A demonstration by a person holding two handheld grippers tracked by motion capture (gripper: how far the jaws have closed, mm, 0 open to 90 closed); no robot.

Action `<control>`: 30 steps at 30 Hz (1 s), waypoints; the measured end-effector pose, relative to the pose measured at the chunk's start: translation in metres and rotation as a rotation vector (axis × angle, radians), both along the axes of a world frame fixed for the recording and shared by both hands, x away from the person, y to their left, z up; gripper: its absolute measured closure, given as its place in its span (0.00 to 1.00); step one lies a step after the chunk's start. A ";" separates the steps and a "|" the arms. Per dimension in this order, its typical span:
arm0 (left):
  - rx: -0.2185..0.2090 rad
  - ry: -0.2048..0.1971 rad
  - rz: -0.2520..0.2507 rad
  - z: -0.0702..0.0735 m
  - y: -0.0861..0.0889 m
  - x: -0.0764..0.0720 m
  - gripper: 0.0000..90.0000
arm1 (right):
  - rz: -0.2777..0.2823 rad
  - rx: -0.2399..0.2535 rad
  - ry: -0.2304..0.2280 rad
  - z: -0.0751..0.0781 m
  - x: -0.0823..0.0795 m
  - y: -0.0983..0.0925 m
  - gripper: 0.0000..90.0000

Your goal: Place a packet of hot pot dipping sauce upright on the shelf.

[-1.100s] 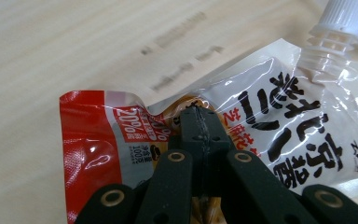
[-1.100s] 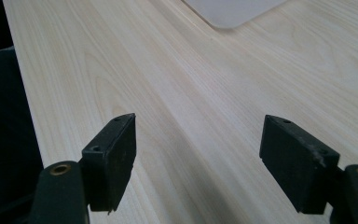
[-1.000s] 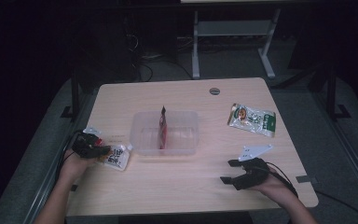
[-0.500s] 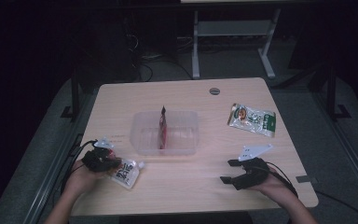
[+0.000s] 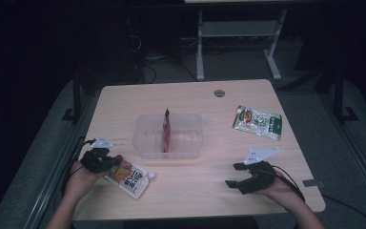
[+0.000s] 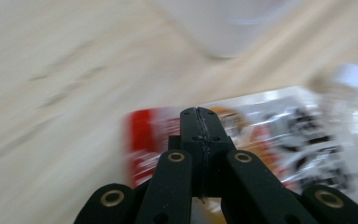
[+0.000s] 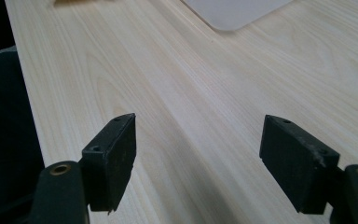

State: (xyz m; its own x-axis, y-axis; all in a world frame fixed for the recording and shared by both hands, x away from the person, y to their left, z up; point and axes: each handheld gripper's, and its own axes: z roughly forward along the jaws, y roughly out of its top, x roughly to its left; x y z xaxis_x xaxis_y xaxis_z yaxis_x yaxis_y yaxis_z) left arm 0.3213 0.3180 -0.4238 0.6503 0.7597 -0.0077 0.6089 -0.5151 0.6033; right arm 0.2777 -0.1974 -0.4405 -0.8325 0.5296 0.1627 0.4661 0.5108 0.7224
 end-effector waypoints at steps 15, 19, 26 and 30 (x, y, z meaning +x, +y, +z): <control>0.026 0.085 0.072 -0.020 0.034 0.002 1.00 | 0.004 -0.006 -0.005 0.000 0.000 0.003 0.29; -0.008 0.109 0.053 -0.022 0.031 0.001 1.00 | 0.001 -0.005 0.002 0.000 -0.001 0.002 0.29; -0.015 0.183 -0.076 -0.022 0.008 -0.009 1.00 | -0.002 -0.004 -0.001 0.001 -0.001 0.002 0.29; -0.032 0.189 -0.130 -0.019 -0.007 -0.013 1.00 | -0.005 -0.005 -0.001 0.001 0.000 0.001 0.29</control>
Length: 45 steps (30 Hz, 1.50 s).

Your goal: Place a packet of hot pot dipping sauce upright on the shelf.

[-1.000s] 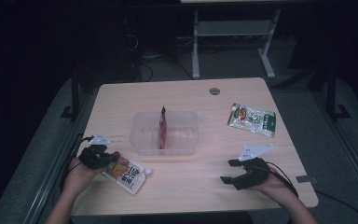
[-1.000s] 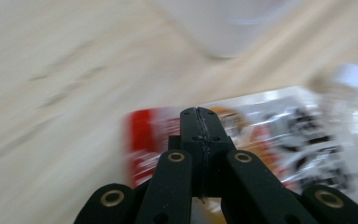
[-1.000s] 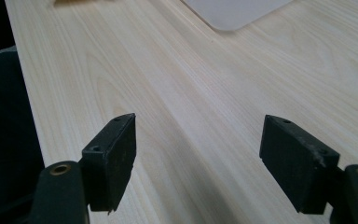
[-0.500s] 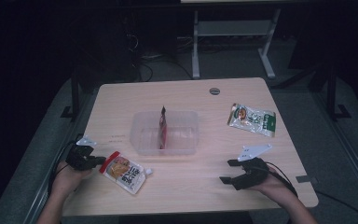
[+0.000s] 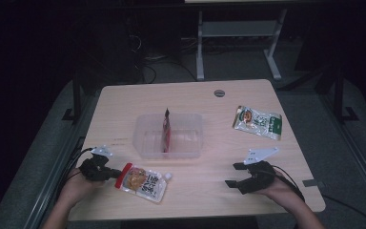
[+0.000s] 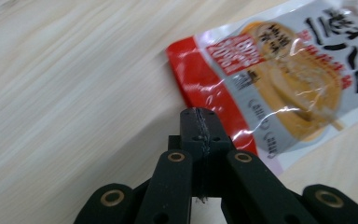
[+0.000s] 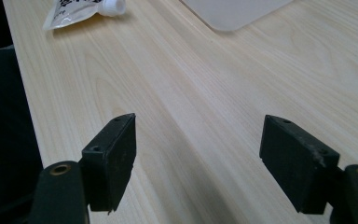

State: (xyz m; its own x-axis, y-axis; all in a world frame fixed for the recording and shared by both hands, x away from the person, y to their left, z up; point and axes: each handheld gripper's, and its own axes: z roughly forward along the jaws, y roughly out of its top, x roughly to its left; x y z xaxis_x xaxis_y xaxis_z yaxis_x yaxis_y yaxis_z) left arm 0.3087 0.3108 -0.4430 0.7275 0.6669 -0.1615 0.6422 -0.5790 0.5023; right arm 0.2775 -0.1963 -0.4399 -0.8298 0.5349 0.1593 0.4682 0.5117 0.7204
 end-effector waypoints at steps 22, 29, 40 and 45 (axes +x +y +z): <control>-0.030 0.059 -0.306 -0.004 -0.096 -0.033 1.00 | 0.015 -0.002 0.006 -0.001 0.000 0.006 0.29; -0.047 0.027 -0.310 0.005 -0.099 -0.034 1.00 | 0.017 0.012 0.033 -0.002 0.002 0.012 0.29; -0.079 -0.066 -0.299 0.016 -0.127 -0.033 1.00 | 0.027 0.044 0.050 0.005 0.017 0.045 0.28; -0.082 -0.083 -0.295 0.016 -0.146 -0.032 1.00 | 0.060 0.037 0.050 0.001 0.028 0.066 0.28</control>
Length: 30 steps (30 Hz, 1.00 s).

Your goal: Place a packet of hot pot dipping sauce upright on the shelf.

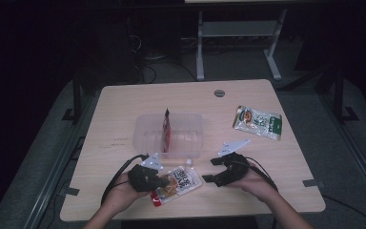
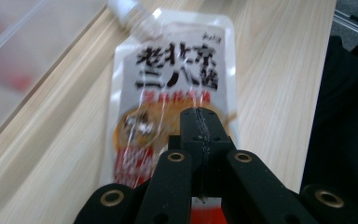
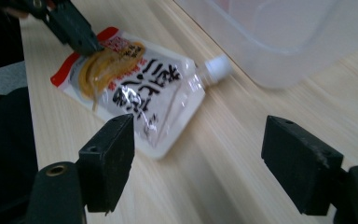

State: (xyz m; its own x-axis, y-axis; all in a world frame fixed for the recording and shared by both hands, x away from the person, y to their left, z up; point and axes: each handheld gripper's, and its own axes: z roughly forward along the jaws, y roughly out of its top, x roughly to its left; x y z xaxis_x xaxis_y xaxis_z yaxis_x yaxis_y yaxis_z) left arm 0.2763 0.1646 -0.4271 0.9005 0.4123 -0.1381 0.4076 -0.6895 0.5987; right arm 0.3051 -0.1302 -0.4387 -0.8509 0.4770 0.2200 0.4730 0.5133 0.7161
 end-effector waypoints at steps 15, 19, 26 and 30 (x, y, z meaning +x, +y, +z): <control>0.068 -0.009 0.019 -0.011 0.008 0.001 1.00 | 0.033 0.021 0.095 -0.018 0.018 0.035 0.29; 0.076 0.006 0.011 -0.014 0.007 0.003 1.00 | 0.043 0.020 0.123 -0.022 0.017 0.037 0.31; 0.090 0.023 0.016 -0.020 0.004 0.005 1.00 | 0.063 0.012 0.148 -0.028 0.015 0.040 0.32; 0.117 0.017 0.015 -0.020 0.001 0.006 1.00 | 0.070 0.023 0.172 -0.030 0.014 0.042 0.33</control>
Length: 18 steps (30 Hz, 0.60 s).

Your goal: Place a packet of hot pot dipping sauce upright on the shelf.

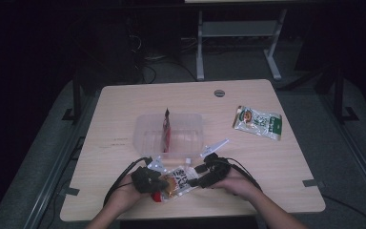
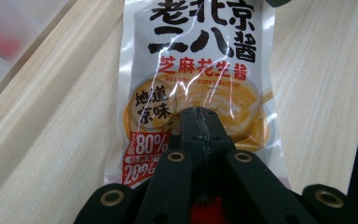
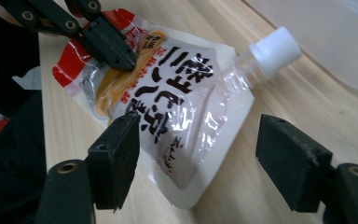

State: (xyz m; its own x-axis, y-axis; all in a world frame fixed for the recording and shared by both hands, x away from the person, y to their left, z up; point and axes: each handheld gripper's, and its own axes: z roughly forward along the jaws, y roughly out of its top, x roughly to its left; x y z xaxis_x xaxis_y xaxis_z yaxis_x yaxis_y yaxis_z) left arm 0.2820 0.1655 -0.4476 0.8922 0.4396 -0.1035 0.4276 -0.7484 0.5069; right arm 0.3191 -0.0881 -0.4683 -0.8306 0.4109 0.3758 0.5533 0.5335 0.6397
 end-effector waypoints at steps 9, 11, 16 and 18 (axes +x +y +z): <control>-0.012 0.012 0.012 0.000 0.000 0.001 1.00 | 0.037 0.034 0.018 -0.003 -0.001 0.006 0.40; -0.014 0.015 0.014 -0.001 0.001 0.001 1.00 | 0.053 0.041 0.019 -0.004 -0.001 0.008 0.42; -0.011 0.008 0.011 -0.001 0.000 0.000 1.00 | 0.079 0.068 0.043 -0.006 0.004 0.011 0.53; -0.013 0.006 0.009 -0.001 0.000 0.000 1.00 | 0.118 0.070 0.031 -0.008 0.008 0.018 0.57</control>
State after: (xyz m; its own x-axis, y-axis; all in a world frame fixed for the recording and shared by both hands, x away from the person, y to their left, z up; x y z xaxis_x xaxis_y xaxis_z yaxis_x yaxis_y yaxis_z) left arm 0.2823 0.1659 -0.4483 0.8877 0.4460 -0.1148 0.4373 -0.7382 0.5137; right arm 0.3268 -0.0701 -0.4762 -0.8592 0.2829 0.4262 0.5094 0.5508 0.6612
